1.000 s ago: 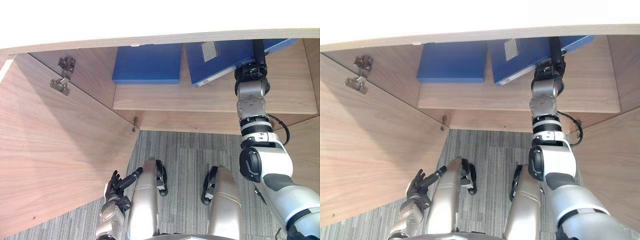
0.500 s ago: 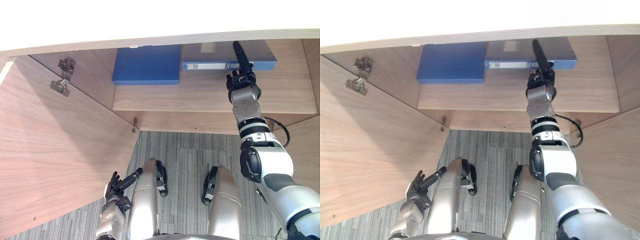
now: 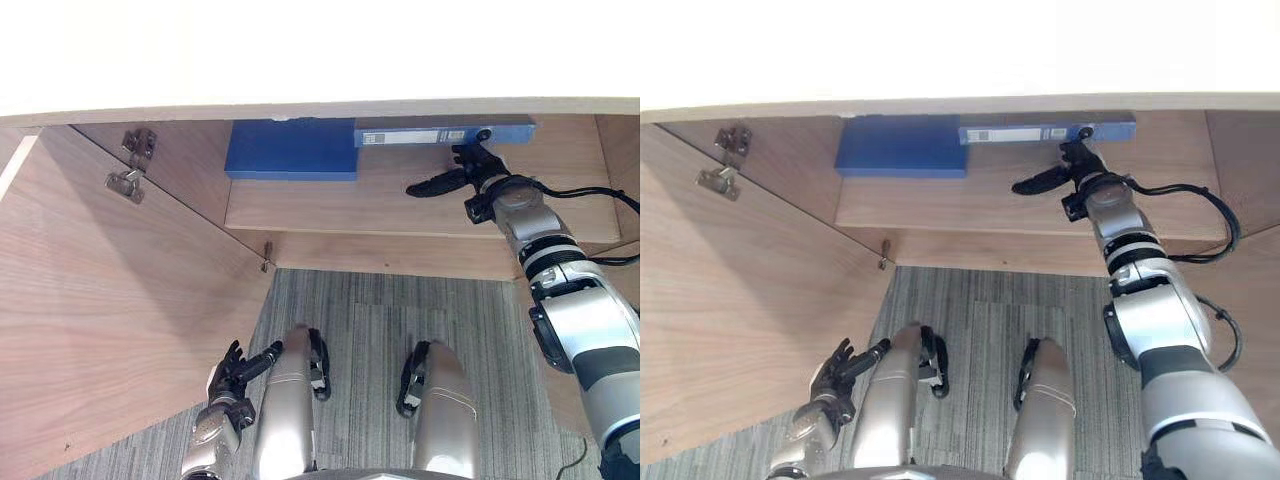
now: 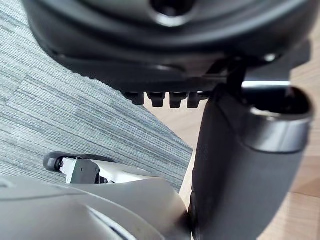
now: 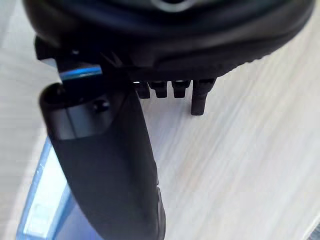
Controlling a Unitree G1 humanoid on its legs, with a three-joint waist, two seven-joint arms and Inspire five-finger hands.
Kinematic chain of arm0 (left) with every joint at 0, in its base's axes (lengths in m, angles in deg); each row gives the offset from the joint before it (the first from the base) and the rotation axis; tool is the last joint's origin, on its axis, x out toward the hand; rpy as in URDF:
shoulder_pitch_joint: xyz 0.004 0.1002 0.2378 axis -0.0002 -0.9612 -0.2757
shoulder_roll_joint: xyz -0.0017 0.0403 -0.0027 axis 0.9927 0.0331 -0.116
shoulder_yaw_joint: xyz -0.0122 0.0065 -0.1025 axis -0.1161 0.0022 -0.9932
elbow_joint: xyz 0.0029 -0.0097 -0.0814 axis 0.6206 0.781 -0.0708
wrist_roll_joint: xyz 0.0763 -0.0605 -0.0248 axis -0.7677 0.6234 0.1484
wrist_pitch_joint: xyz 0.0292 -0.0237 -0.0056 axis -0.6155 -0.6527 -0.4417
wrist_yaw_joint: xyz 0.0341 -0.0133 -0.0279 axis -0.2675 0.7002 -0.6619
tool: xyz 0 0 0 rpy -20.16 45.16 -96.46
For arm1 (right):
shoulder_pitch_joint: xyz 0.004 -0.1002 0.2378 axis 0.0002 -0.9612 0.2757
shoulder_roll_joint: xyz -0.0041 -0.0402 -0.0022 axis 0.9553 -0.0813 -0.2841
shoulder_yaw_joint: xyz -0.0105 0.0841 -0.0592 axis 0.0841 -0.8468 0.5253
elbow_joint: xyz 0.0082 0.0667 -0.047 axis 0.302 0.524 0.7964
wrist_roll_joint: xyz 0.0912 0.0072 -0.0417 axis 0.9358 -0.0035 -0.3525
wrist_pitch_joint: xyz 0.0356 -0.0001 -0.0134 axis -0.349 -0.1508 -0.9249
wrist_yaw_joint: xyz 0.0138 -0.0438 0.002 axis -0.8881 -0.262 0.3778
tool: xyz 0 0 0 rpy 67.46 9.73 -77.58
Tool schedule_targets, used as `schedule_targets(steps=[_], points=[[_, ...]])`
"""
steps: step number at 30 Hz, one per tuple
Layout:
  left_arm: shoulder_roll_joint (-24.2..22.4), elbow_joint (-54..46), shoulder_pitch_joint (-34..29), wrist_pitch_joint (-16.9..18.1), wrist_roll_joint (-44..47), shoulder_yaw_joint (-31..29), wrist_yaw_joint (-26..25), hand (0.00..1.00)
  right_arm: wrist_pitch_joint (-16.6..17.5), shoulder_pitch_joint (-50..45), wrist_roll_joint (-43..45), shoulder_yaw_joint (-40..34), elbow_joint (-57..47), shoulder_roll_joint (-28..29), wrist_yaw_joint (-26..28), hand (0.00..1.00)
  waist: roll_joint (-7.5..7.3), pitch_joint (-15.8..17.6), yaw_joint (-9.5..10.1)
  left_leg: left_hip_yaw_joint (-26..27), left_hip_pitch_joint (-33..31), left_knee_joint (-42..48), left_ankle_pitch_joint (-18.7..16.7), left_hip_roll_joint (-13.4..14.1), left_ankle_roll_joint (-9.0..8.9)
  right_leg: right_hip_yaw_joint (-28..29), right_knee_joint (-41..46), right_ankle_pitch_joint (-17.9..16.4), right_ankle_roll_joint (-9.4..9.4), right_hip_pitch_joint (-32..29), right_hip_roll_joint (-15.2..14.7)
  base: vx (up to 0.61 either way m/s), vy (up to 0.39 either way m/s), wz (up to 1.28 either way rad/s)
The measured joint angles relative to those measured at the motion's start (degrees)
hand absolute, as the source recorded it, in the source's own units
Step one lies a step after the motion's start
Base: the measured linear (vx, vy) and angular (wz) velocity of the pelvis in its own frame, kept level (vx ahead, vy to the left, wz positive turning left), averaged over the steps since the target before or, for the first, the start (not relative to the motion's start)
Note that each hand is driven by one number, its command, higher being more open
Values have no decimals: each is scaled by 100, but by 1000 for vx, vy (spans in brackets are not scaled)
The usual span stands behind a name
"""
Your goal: Walk over to the cabinet, pick up the folder, carry it to the office cabinet, place the folder inside the office cabinet, then close the office cabinet door
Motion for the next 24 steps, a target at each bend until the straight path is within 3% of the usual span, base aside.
schedule_targets(steps=[7, 9, 11, 14, 17, 24], points=[[123, 11, 25, -102, -1, 39, 130, 100, 280, -126, -938, 310, 42, -85, 548, 100, -87, -46, 33, 47, 58, -19, -3, 14, 4, -26, -39, 0, 1, 77, -26, 37, 20, 1], [127, 16, 27, -127, -8, 53, 167, 100, 442, -380, -1638, 570, -88, -58, 798, 100, -138, -101, 85, 65, 122, -74, -4, 13, 7, -29, -67, -1, 1, 126, -30, 0, 0, 0], [130, 24, 21, -179, -8, 68, 190, 100, 513, -689, -2506, 841, -339, 30, 744, 100, -218, -188, 115, 66, 125, -100, -1, 17, 9, -45, -93, -1, 1, 136, -30, 0, 0, 0], [136, 22, 21, -195, -8, 89, 277, 100, 565, -1054, -3133, 928, -762, -9, 748, 100, -308, -238, 113, 69, 129, -115, -2, 20, 8, -59, -142, 1, 4, 158, -28, 39, 24, 1], [196, 27, 23, -217, -8, 106, 290, 100, 568, -1259, -3266, 1241, -1156, -162, 749, 100, -364, -258, 105, 107, 156, -127, -6, 44, 4, -57, -176, 3, 7, 183, -21, 49, 27, -3], [595, 149, 26, -182, -1, 244, 406, 100, 704, -2020, -3300, 2384, -3170, -1093, 1011, 100, -623, -213, 6, 283, 378, -217, -70, 214, -51, 36, -280, 17, 18, 271, 104, 59, 23, -15]])
